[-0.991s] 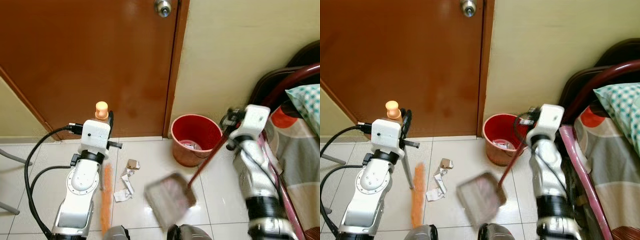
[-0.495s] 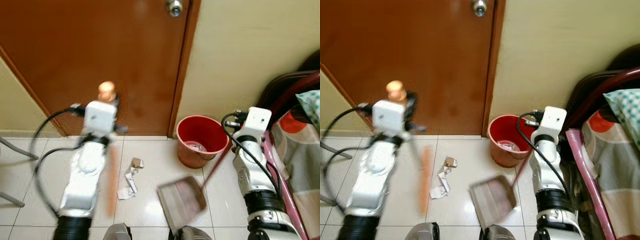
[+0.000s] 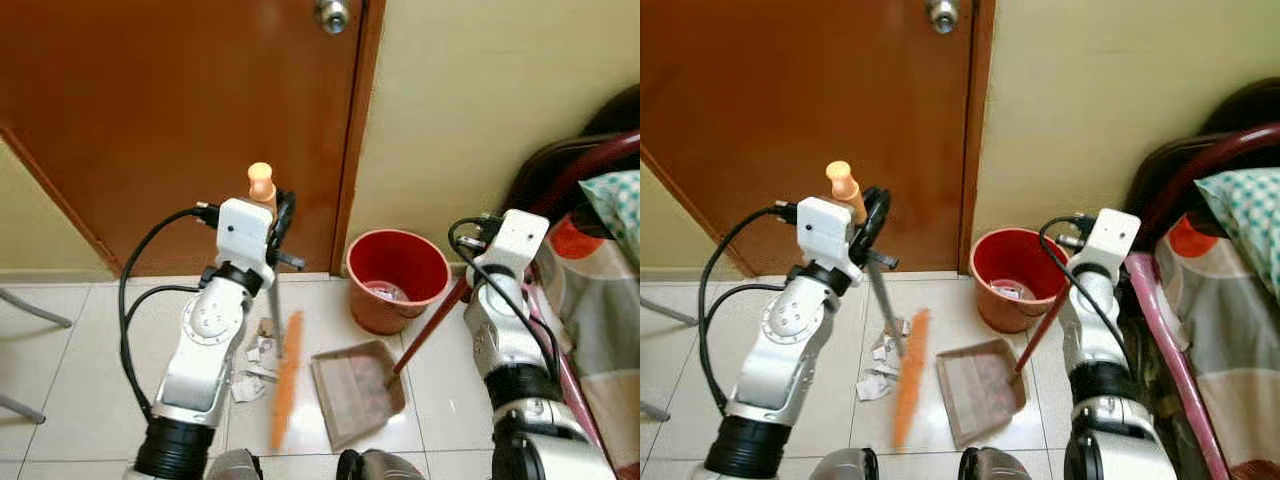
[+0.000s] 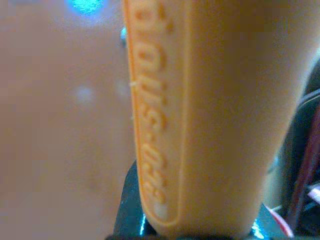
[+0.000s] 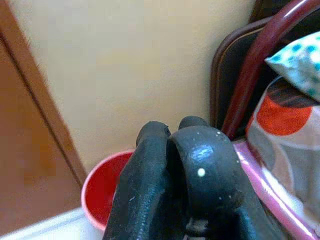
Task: Sweep floor
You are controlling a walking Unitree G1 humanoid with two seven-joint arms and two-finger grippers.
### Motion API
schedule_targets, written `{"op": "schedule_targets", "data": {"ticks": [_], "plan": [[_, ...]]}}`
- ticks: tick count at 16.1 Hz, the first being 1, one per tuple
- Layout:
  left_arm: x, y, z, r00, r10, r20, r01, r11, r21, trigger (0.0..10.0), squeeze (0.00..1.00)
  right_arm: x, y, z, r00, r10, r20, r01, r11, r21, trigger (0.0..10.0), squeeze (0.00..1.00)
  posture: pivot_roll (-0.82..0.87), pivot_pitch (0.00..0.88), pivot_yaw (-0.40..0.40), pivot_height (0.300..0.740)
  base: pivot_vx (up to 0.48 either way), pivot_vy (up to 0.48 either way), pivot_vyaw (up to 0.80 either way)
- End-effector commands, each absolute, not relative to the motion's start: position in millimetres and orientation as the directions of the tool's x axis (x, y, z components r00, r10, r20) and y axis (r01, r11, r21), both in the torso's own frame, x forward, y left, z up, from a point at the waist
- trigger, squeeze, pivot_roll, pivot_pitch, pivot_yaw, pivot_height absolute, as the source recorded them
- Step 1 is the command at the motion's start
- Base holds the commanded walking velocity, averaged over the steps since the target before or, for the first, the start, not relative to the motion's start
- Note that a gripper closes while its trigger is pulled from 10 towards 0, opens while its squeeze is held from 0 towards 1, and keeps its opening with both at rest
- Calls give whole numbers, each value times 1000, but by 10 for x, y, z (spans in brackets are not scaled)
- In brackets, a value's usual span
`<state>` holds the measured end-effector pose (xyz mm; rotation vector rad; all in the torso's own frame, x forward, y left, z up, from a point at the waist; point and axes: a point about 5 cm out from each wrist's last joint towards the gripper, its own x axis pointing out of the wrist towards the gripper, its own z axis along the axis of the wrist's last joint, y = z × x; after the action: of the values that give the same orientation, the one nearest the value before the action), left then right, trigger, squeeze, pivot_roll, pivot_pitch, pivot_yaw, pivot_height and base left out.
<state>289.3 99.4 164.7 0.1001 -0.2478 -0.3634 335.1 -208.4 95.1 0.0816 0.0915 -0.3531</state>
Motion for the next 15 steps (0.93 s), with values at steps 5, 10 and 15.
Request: {"op": "schedule_targets", "data": {"ticks": [5, 10, 15], "plan": [[2857, 1089, 1654, 909, -341, 239, 308, 937, 164, 10000, 0, 2911, -2252, 682, 881, -347, -322, 363, 932, -13, 10000, 0, -21, 82, -37, 740, 0, 0, 0], [2872, 1097, 1627, 914, -330, 236, 297, 940, 166, 10000, 0, 2487, -2345, 674, 841, -273, -467, 275, 959, -64, 10000, 0, -50, 79, -53, 740, 0, 0, 0], [2869, 1117, 1593, 920, -319, 229, 287, 944, 161, 10000, 0, 1980, -2415, 729, 762, -99, -641, 90, 995, -46, 10000, 0, -72, 86, -56, 740, 0, 0, 0]]}}
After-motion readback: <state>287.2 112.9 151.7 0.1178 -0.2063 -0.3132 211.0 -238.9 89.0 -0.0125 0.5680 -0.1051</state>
